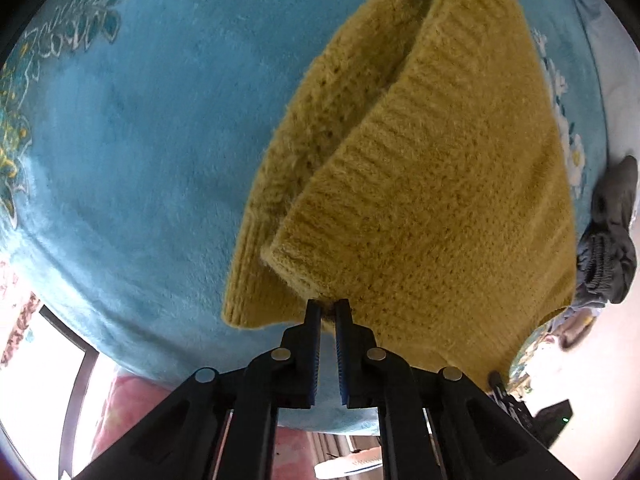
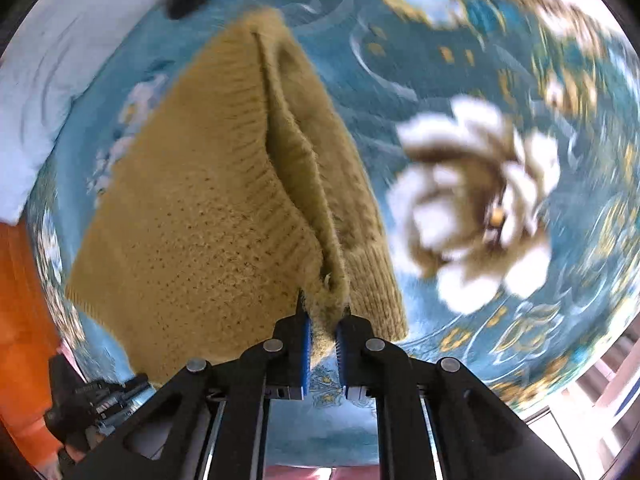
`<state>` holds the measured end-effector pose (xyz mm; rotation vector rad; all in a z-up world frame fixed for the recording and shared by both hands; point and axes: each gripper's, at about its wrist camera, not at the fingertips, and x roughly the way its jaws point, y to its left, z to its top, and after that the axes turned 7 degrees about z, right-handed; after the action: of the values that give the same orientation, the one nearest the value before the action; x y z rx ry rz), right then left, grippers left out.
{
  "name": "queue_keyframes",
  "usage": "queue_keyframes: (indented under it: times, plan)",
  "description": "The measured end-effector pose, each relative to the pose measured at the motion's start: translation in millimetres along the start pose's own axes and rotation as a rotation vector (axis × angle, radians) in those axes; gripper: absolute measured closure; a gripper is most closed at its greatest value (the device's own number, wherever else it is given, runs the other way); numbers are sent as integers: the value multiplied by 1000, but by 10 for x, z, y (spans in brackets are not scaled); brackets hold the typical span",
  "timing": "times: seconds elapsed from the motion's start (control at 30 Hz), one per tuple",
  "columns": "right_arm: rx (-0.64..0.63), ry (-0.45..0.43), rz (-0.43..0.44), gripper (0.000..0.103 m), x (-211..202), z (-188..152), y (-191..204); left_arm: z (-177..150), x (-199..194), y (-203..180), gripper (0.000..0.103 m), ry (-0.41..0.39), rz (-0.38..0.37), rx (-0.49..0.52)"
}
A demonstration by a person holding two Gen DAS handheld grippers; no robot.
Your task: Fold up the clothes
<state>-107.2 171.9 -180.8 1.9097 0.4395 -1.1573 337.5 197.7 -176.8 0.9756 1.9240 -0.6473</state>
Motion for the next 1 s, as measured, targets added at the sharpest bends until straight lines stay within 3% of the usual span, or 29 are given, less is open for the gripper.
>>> queue_keyframes:
  times: [0.13, 0.23, 0.37, 0.5, 0.6, 0.67, 0.87, 1.0]
  plan:
    - [-27, -11, -6, 92, -19, 37, 17, -58, -46, 49, 92, -6, -11, -47]
    - [-68, -1, -23, 89, -11, 102, -11, -126, -106, 91, 92, -3, -72, -107]
    - [-89, 15, -21, 80, 41, 190, -134, -323, -319, -2, 92, -55, -96, -97]
    - [-91, 30, 56, 66, 127, 259, -284, -541, -528, -80, 92, -102, -141, -99]
    - [-93, 40, 113, 50, 191, 310, -397, -590, -745, -120, 92, -142, -168, -95]
    - [-94, 48, 151, 50, 234, 344, -473, -469, -889, -50, 92, -168, -173, -88]
    - [-88, 53, 240, 47, 316, 398, -643, -823, -886, 38, 92, -197, -178, -104]
    - [-83, 61, 256, 47, 327, 419, -614, -973, -865, 167, 92, -210, -184, -139]
